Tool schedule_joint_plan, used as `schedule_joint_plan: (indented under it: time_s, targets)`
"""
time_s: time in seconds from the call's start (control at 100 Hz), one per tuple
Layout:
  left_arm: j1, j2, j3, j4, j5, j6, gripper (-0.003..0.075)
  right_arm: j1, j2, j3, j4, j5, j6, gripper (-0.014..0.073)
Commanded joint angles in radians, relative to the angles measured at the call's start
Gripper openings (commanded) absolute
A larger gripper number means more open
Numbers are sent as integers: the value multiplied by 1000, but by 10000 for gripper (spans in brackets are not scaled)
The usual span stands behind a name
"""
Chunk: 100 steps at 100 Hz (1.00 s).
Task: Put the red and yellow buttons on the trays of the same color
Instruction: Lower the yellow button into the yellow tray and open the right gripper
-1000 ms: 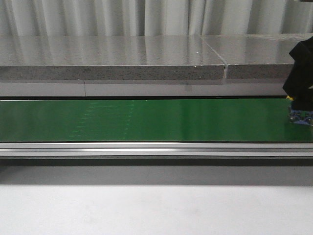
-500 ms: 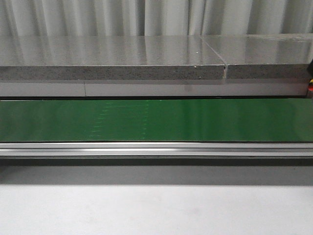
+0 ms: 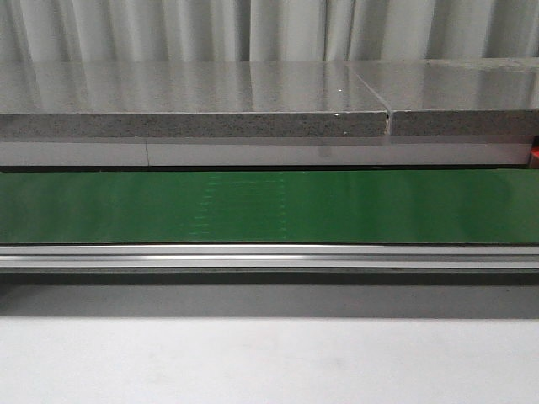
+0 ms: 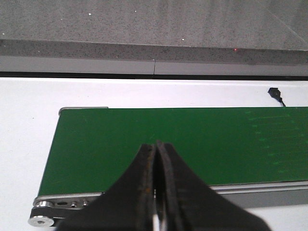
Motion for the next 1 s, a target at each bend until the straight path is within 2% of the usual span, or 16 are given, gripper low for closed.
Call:
schedule_joint_plan:
  time_s: [0.0, 0.47, 0.99]
  targets:
    - [-7, 3, -28, -16, -74, 0, -19, -55, -1, -24, 19, -95, 38, 141]
    - [-7, 3, -28, -16, -74, 0, -19, -201, 121, -24, 19, -96, 45, 141]
    - [-7, 3, -28, -16, -74, 0, -19, -204, 247, -23, -5, -134, 45, 141]
